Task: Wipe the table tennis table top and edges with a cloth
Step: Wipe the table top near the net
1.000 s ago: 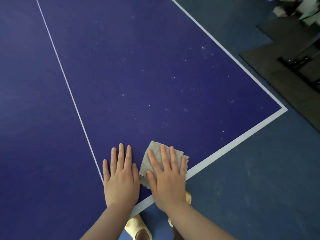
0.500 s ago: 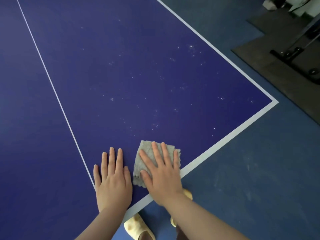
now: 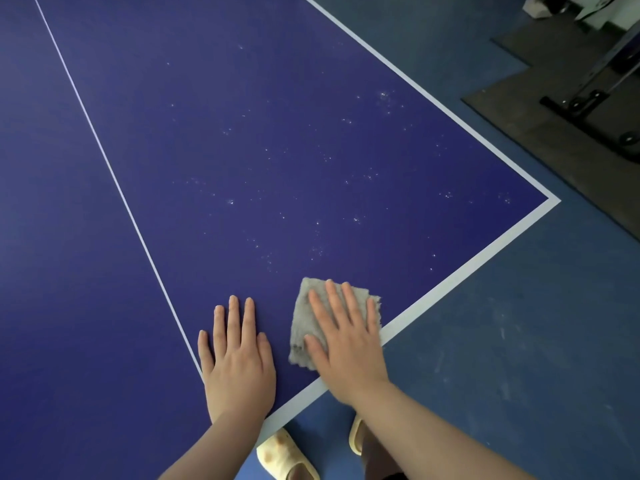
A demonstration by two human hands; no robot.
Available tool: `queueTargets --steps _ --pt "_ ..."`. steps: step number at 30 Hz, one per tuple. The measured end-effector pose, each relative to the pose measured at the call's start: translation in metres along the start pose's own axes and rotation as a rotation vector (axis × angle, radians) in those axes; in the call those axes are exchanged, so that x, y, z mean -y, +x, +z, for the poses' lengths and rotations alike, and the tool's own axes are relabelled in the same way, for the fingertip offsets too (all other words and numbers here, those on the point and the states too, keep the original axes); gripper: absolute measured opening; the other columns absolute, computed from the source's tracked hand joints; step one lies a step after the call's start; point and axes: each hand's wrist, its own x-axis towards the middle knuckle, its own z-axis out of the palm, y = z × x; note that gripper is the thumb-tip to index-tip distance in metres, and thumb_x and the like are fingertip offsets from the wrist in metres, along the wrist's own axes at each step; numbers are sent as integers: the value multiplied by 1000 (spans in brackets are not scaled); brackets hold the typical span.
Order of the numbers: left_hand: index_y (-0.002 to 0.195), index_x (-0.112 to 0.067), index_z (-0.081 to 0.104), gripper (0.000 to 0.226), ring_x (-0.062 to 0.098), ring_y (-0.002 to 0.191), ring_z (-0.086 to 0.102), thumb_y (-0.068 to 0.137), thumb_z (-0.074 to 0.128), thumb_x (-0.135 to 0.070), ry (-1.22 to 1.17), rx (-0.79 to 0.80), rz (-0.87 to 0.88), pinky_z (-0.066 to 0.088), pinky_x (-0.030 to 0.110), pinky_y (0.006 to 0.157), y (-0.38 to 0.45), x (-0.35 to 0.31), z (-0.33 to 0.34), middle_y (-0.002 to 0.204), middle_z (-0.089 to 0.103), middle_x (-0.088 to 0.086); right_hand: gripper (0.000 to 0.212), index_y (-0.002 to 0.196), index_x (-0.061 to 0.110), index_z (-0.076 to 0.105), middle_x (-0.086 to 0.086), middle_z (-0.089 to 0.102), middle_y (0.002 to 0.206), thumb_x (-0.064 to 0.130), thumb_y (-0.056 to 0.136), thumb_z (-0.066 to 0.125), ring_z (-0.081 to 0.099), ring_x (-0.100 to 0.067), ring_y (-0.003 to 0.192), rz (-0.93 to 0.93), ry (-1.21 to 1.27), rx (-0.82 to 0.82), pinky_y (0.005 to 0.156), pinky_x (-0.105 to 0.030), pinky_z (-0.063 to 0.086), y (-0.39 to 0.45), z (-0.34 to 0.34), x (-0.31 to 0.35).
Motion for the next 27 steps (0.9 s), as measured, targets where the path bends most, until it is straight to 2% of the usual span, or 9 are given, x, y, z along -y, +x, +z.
queueTargets --steps 4,8,12,18,21,24,27 --pt "155 -23 17 59 20 151 8 98 10 -39 11 -5 -3 6 44 121 -1 1 1 162 17 -1 63 159 28 17 -5 16 165 53 101 21 11 -30 152 161 20 6 116 -62 22 -9 0 -14" --pt "154 -20 24 59 22 150 14 98 14 -37 9 -14 2 9 45 119 0 1 1 160 23 1 65 158 25 22 -8 20 164 51 99 28 16 -33 151 179 16 0 115 -63 22 -26 4 0" --pt "153 -19 27 59 23 149 17 98 16 -36 13 -24 14 11 46 118 1 1 1 159 26 3 64 158 24 22 -9 21 164 51 100 26 18 -34 151 194 21 -20 114 -63 22 -24 4 2" --pt "154 -20 23 58 22 149 16 98 17 -36 23 -24 10 10 45 118 0 3 3 160 24 1 62 159 29 16 -2 13 166 53 102 22 10 -27 153 -86 -39 -2 116 -56 12 3 1 3" --pt "153 -19 25 58 22 149 17 98 19 -35 22 -28 12 9 44 118 0 2 4 160 24 2 62 159 28 15 -2 14 166 54 102 19 9 -27 153 57 -65 -20 119 -53 7 11 -2 -19" --pt "154 -20 24 58 21 149 17 98 18 -36 12 -35 10 9 45 118 0 3 5 160 24 0 64 158 23 19 -8 18 165 54 103 14 12 -31 152 212 -5 -43 119 -56 10 -11 0 -9" --pt "154 -21 23 59 21 148 18 98 17 -37 5 -32 10 12 46 117 0 5 4 160 24 0 68 157 19 27 -12 22 163 59 102 14 18 -34 150 111 30 -16 115 -56 17 -26 2 21"
